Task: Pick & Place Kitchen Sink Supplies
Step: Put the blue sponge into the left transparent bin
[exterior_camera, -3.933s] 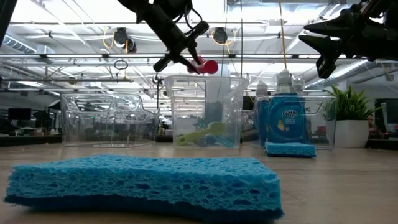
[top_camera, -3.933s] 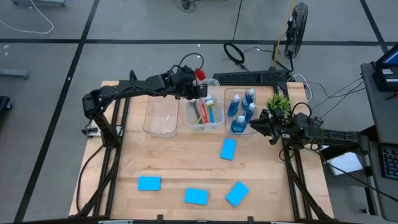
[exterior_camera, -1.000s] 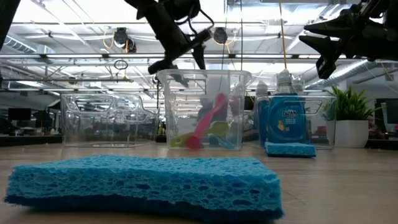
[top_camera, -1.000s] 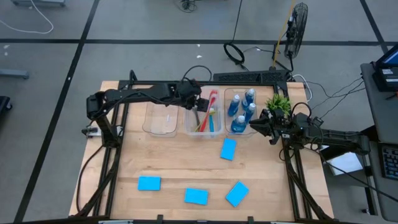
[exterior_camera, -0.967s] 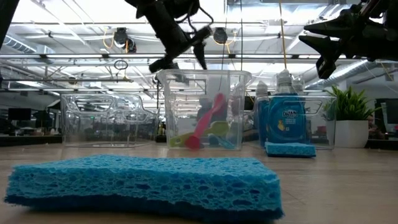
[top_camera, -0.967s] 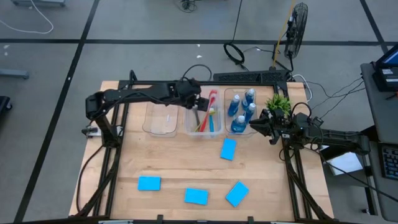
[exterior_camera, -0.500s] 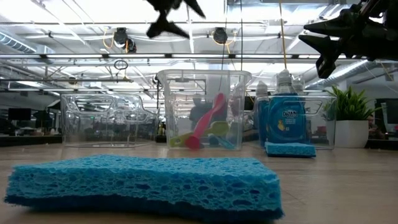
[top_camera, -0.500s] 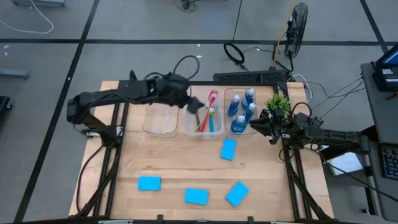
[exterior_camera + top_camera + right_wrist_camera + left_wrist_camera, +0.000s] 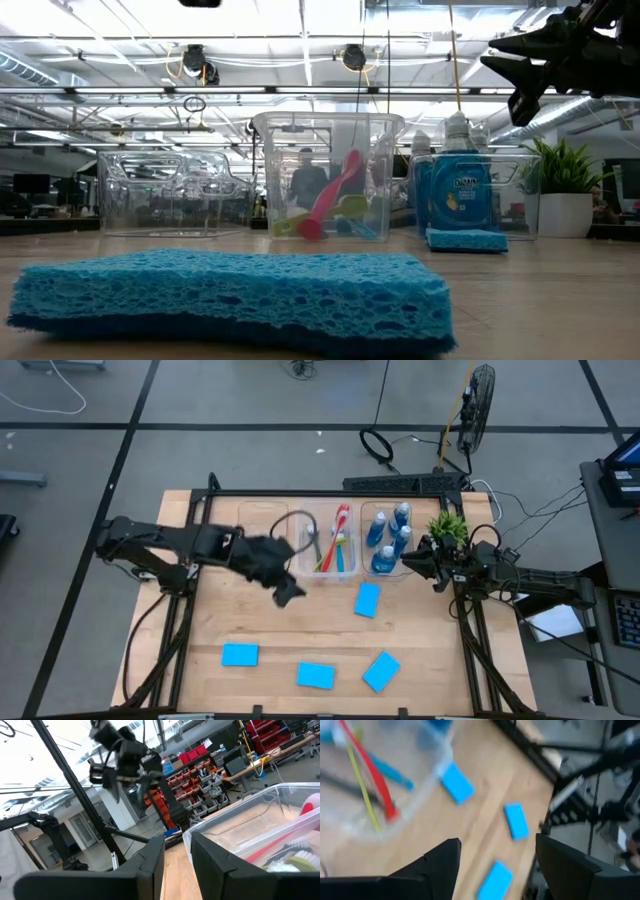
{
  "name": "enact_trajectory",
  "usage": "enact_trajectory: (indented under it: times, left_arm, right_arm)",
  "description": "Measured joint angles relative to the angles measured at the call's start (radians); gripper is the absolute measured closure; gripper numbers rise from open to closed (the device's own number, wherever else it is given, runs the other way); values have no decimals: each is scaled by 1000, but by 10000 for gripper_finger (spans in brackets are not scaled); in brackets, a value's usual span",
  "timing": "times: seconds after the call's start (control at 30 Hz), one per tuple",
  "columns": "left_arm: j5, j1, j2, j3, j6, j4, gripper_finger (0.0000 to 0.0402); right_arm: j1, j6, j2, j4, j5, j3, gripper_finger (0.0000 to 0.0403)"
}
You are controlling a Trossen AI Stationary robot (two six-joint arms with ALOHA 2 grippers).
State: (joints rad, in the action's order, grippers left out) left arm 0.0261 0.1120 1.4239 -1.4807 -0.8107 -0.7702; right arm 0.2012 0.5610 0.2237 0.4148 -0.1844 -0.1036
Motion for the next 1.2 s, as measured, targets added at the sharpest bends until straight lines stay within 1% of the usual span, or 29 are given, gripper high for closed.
enact_trajectory:
  times: [0.2, 0.37, 0.53, 0.6, 0.73, 0.8, 0.87, 1.0, 1.2]
  left_arm:
    - [5, 129, 10, 0, -148, -125, 156]
    - [-53, 217, 9, 0, -216, -243, 156]
    - [-123, 297, 9, 0, -164, -349, 156]
    - [-166, 329, 9, 0, -125, -395, 156]
    - [-275, 382, 16, 17, -96, -464, 156]
    - [-297, 407, 17, 37, -60, -486, 156]
    - [-297, 429, 16, 68, -24, -481, 156]
    - [-283, 469, 17, 155, -23, -456, 156]
    - [-184, 515, 17, 290, -31, -386, 156]
  right_arm:
    - [0, 0, 0, -1, 0, 0, 316]
    - [0, 0, 0, -1, 0, 0, 316]
    - [0, 0, 0, -1, 0, 0, 316]
    - [0, 0, 0, -1, 0, 0, 316]
    - [0, 0, 0, -1, 0, 0, 316]
    - [0, 0, 0, -1, 0, 0, 316]
    - [0, 0, 0, -1, 0, 0, 316]
    - [0, 0, 0, -1, 0, 0, 316]
    - [0, 0, 0, -1, 0, 0, 316]
